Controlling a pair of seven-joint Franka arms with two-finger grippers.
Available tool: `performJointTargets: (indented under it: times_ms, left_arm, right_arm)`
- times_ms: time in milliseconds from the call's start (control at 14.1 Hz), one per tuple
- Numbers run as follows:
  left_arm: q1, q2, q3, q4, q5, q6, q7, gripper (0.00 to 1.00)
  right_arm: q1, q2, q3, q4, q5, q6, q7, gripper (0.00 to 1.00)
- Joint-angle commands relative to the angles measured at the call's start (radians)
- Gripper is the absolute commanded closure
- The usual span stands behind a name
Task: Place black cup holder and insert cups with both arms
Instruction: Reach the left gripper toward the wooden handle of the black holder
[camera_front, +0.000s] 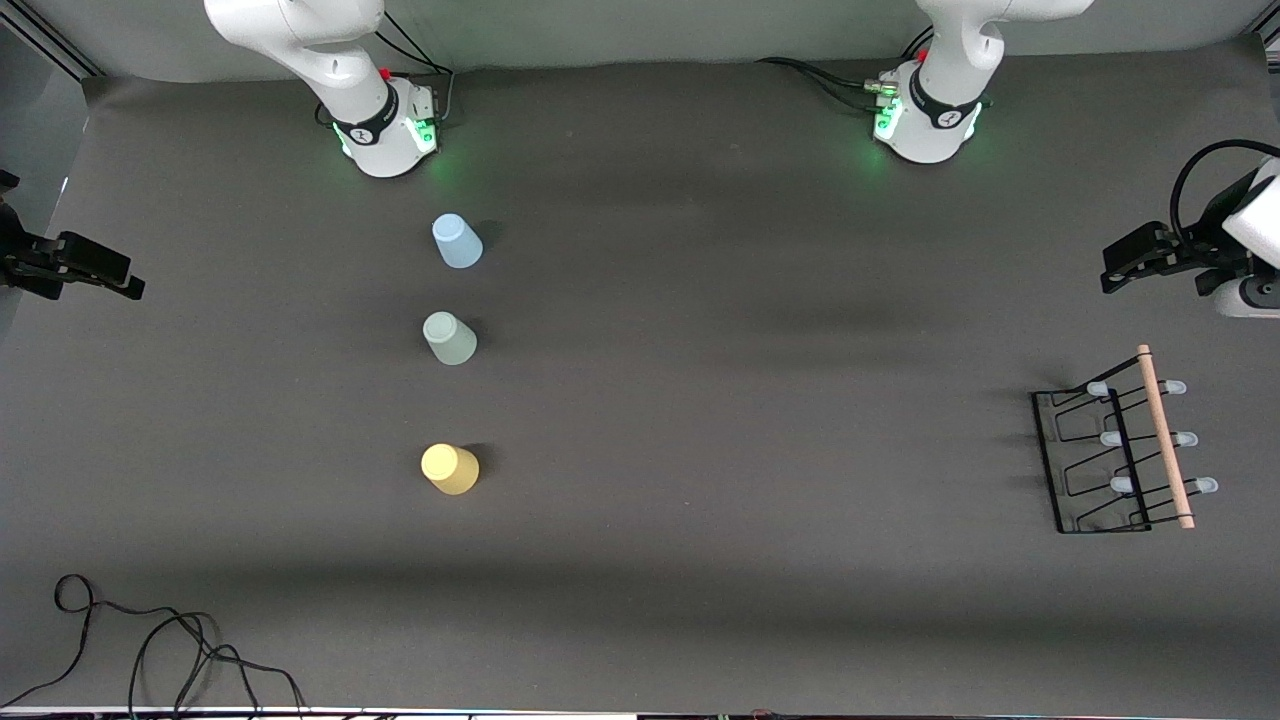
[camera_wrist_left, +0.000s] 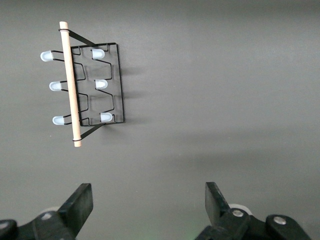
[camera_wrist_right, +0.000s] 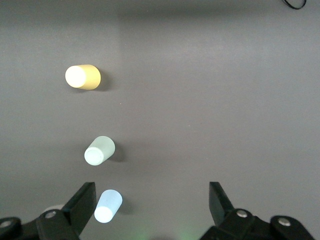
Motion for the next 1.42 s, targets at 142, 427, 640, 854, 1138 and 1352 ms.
performJointTargets:
  times_ms: [142,427,640,854,1138,1352]
  left_arm:
    - [-0.006,-0.021,0.009,-0.004,0.010,0.005,-0.014,0.00]
    - [-0.006,-0.030,0.009,-0.002,0.010,-0.008,-0.013,0.00]
    - [0.012,-0.027,0.010,-0.007,0.010,0.005,0.004,0.00]
    - [0.041,0.026,0.010,0.005,0.042,0.022,0.022,0.00]
    - [0.138,0.103,0.013,0.005,0.046,0.129,0.145,0.00]
    - [0.182,0.215,0.013,0.005,0.046,0.238,0.162,0.00]
  right_arm:
    - [0.006,-0.009,0.000,-0.004,0.012,0.002,0.019,0.00]
    - [0.006,-0.008,0.000,-0.004,0.012,0.001,0.019,0.00]
    - [0.004,-0.008,0.000,-0.004,0.012,0.001,0.019,0.00]
    - [0.000,0.003,-0.001,-0.004,0.012,0.001,0.009,0.00]
    - [0.007,0.009,0.000,-0.002,-0.034,0.007,0.009,0.00]
    - [0.007,0.009,0.005,-0.004,-0.050,0.007,0.008,0.00]
